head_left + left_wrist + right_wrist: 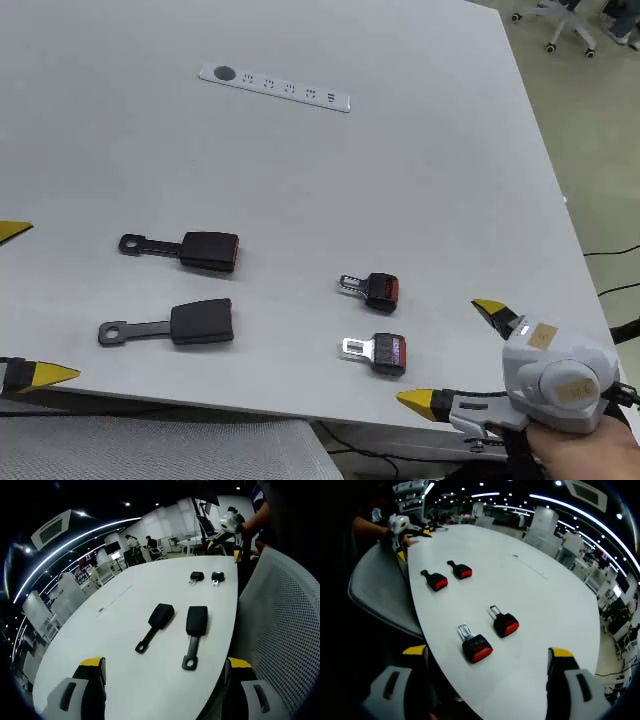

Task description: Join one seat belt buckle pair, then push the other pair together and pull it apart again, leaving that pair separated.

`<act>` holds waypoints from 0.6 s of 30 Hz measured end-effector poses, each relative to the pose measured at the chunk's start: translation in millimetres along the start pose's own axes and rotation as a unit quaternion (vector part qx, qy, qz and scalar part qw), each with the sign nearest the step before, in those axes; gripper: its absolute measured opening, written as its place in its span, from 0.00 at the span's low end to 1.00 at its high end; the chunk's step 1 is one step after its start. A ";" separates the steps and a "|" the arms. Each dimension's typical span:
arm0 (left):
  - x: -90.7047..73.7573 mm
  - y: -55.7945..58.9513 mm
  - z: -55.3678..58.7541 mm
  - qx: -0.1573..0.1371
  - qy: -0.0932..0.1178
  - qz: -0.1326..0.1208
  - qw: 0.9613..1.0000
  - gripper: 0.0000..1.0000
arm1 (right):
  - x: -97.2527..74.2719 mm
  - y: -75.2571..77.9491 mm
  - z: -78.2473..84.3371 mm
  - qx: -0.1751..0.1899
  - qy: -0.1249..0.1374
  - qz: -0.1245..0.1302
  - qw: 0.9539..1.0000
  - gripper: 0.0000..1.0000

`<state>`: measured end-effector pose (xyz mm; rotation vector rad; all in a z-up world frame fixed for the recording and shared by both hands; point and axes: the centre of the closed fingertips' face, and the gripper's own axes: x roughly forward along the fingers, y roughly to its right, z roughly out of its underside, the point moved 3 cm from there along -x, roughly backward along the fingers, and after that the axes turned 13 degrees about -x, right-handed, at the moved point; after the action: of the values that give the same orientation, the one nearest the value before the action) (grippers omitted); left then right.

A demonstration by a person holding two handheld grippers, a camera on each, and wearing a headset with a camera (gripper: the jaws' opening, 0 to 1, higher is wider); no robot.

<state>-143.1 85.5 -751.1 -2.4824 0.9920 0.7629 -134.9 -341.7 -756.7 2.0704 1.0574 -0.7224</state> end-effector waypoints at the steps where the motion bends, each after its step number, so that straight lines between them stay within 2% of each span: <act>1: -0.1 -0.2 0.1 -0.001 -0.001 0.000 1.000 1.00 | 0.0 0.4 -0.2 -0.002 -0.001 0.001 1.000 0.97; 13: -0.7 -0.3 0.7 -0.004 -0.009 0.003 1.000 1.00 | 0.4 1.4 -1.8 -0.007 -0.004 -0.004 1.000 0.93; 18: -0.7 0.9 2.0 -0.004 -0.019 0.010 1.000 1.00 | 1.2 1.8 -2.4 -0.009 -0.007 -0.007 1.000 0.92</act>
<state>-144.8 86.3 -752.4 -2.4603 1.0032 0.8181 -132.4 -340.0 -755.6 2.0413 1.0682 -0.7314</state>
